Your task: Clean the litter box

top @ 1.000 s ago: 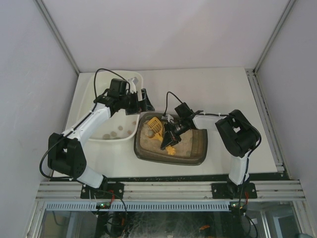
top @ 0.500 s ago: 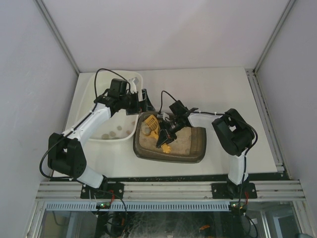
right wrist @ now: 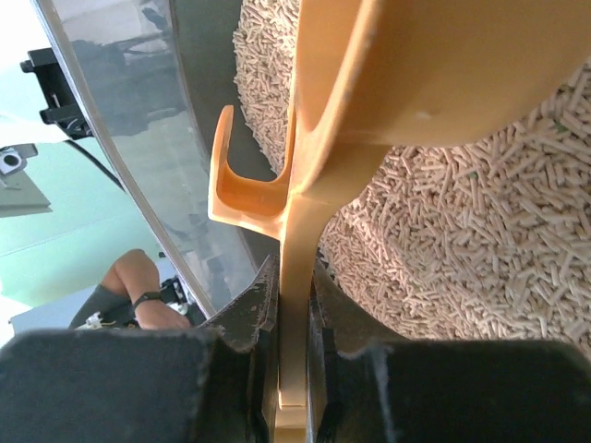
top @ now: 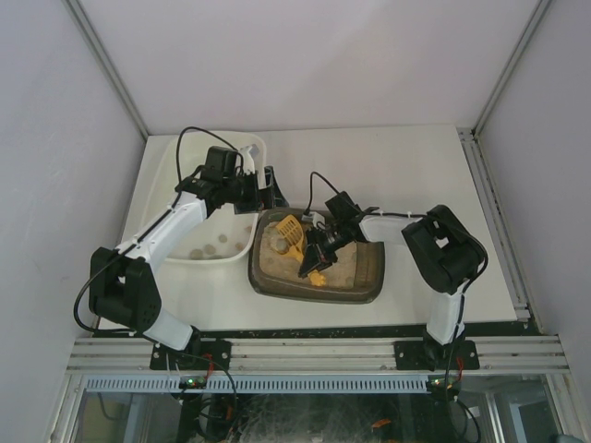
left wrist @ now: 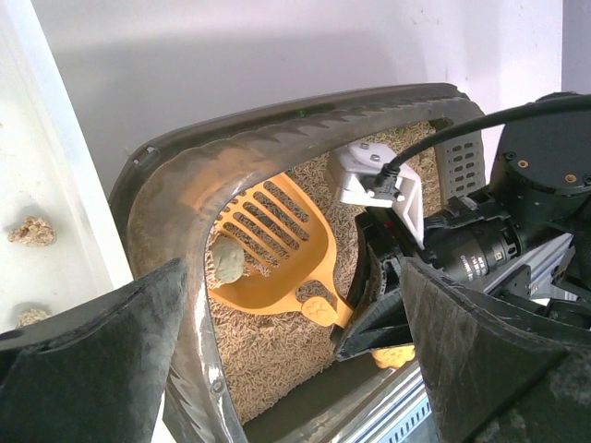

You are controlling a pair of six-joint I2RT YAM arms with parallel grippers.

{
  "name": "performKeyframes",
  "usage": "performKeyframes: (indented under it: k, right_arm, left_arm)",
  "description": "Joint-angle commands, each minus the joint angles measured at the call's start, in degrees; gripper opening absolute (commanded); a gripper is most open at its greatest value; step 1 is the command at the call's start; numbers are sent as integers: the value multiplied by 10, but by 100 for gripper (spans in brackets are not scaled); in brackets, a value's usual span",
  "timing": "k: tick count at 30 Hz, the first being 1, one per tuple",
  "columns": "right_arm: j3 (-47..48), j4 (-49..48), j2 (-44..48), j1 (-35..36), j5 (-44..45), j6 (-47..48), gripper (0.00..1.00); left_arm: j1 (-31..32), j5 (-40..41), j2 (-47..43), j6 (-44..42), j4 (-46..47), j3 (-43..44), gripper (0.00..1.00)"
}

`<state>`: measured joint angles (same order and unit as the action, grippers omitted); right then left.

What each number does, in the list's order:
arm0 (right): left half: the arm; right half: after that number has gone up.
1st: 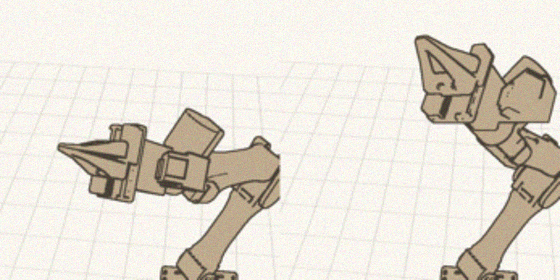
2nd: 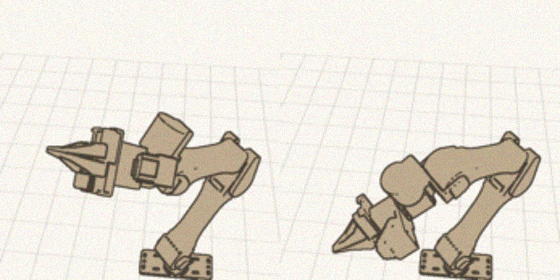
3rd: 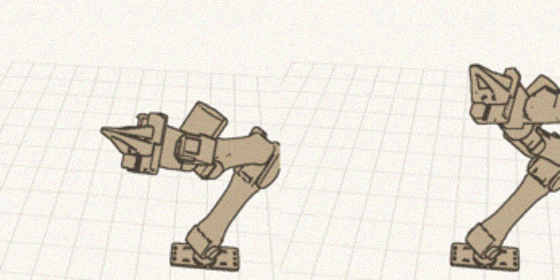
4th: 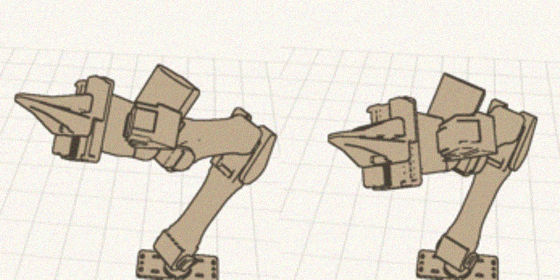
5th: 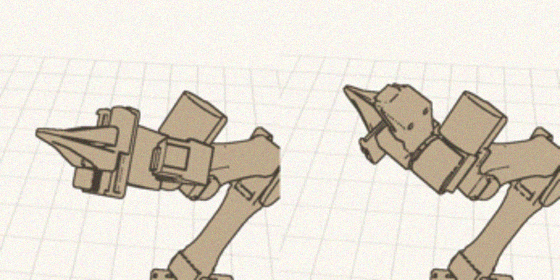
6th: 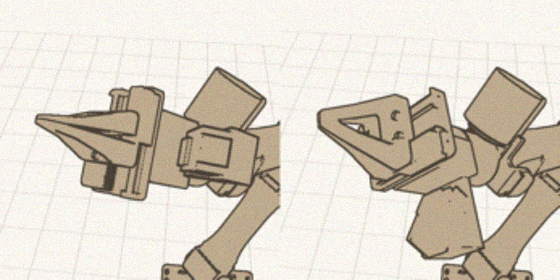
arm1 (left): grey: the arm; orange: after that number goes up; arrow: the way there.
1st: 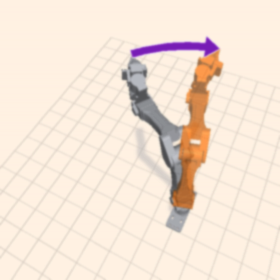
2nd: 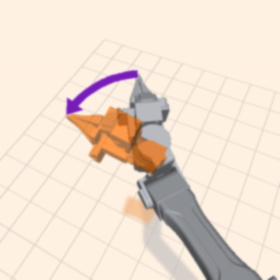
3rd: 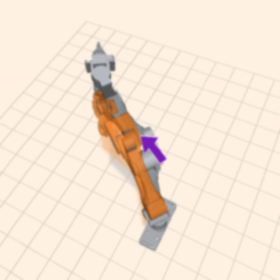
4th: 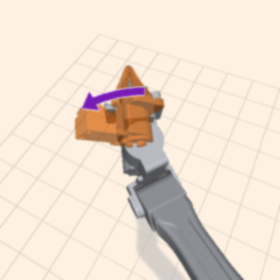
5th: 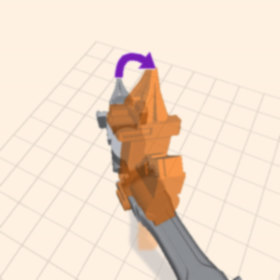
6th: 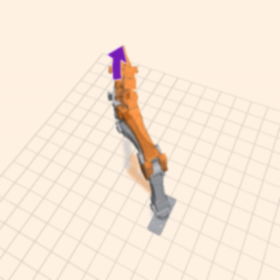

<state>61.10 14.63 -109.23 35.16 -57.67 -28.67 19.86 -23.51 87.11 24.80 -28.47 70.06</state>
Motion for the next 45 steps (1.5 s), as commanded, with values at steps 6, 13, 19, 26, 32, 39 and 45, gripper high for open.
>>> performKeyframes:
  k: [6, 13, 19, 26, 32, 39, 45]
  right_arm:
    - [-28, -2, 73, -11, -7, 37, 0]
    - [-45, 13, 110, -22, 2, 48, 0]
    - [-61, 13, 137, -23, 2, 46, 0]
    - [-68, 33, 151, -23, 4, 41, 0]
    - [-82, 45, 156, -12, 14, 37, 0]
    - [-113, 30, 196, -10, 22, 24, 0]
    - [-118, 16, 242, -11, 23, 6, 0]
  left_arm:
    - [3, 10, -6, -17, 3, -9, 100]
    - [1, 26, -12, -21, -3, -3, 100]
    - [2, 33, -15, -36, -26, 32, 100]
    - [1, 46, -12, -46, -52, 63, 100]
    - [2, 64, -15, -44, -64, 76, 100]
    - [1, 75, -15, -41, -81, 86, 100]
    - [2, 113, -17, -38, -106, 120, 100]
